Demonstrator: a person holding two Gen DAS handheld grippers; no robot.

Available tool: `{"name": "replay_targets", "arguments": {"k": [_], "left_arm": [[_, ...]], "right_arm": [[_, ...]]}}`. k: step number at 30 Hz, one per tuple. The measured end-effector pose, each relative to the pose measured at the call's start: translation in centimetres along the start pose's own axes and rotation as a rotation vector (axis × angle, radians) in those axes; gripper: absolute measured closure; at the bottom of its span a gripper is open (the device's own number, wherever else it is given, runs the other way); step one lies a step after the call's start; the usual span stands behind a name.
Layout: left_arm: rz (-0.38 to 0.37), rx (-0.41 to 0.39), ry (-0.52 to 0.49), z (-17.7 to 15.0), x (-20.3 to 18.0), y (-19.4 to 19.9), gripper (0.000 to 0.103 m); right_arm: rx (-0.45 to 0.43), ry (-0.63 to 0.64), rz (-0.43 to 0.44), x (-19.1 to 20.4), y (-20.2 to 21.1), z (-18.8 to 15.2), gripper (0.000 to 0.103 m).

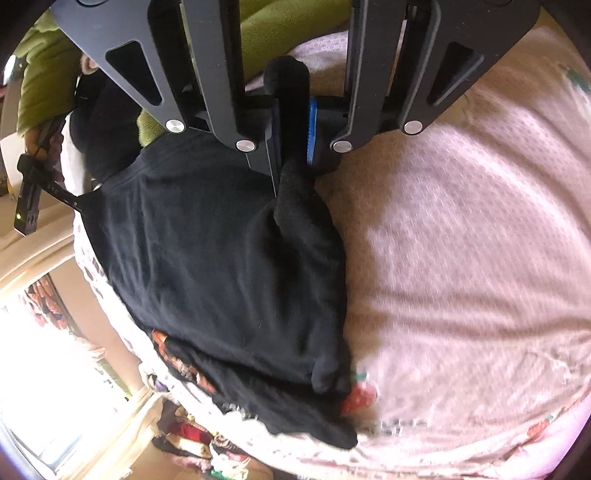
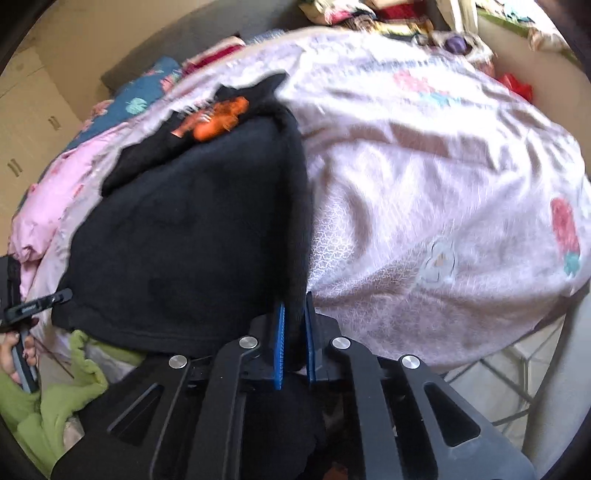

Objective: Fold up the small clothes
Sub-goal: 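Grasp the black shirt hem with both grippers, then lift the hem with both grippers and fold it over toward the collar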

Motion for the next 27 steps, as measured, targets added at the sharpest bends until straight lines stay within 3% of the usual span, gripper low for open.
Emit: {"name": "replay_targets", "arguments": {"k": [7, 16, 27], "left_arm": [[-0.067, -0.102, -0.025, 2.9, -1.5, 3.0, 0.099], [-0.076, -0.188, -0.031, 5.2, -1.6, 5.2, 0.100], [-0.065, -0.252, -0.033, 7.5, -1.7, 6.2, 0.100]], "right_arm": [[-0.125, -0.016, 0.051, 1.6, 3.4, 2.9, 0.095], [-0.253, -0.052, 0.060, 2.2, 5.8, 6.0, 0.096], [-0.319, -0.040, 0.037, 3.1, 6.6, 9.9, 0.096]]}}
Point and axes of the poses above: each gripper's, at about its wrist camera, not at the fingertips, and y roughly against the way its jaws point, x to its left, z to its top, the point moved 7 cm from there along -y, roughly the way its jaws point
